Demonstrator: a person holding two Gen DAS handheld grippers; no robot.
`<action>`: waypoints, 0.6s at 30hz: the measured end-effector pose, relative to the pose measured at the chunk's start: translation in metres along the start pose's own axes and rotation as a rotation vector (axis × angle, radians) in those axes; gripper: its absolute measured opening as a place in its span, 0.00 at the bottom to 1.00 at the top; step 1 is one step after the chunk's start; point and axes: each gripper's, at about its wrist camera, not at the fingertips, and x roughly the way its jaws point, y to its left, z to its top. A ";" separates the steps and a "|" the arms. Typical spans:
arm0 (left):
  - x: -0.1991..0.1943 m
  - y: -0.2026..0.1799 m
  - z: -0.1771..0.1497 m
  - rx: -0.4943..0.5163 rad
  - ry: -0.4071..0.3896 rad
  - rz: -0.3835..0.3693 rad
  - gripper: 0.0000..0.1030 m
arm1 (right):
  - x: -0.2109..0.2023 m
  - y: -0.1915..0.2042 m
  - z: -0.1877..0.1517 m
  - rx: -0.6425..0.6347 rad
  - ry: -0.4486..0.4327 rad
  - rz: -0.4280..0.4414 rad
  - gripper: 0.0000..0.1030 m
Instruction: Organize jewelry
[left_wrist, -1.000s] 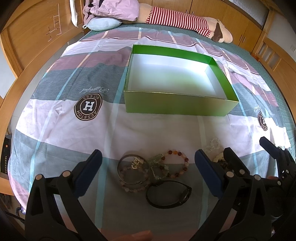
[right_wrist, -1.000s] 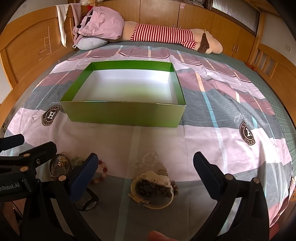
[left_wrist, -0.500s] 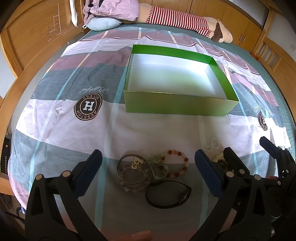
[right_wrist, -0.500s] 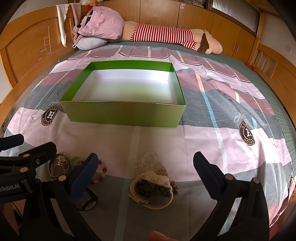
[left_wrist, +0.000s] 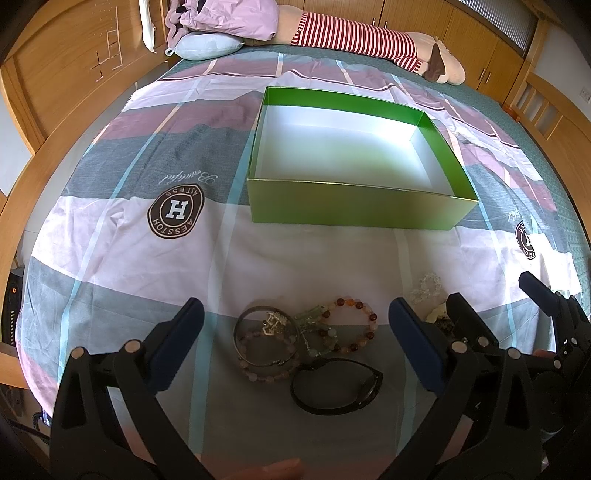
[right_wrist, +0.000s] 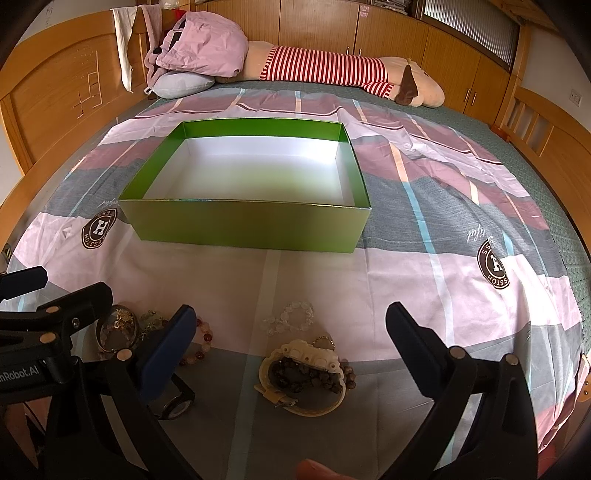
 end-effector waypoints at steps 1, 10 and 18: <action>0.000 0.000 0.000 0.000 0.000 0.000 0.98 | 0.000 0.000 0.000 0.000 0.000 0.000 0.99; -0.002 0.011 -0.001 -0.037 -0.021 0.029 0.98 | -0.005 -0.003 0.001 -0.018 -0.088 -0.080 0.99; -0.003 0.017 0.007 0.002 -0.015 0.033 0.98 | 0.006 -0.018 0.006 0.001 -0.047 -0.078 0.99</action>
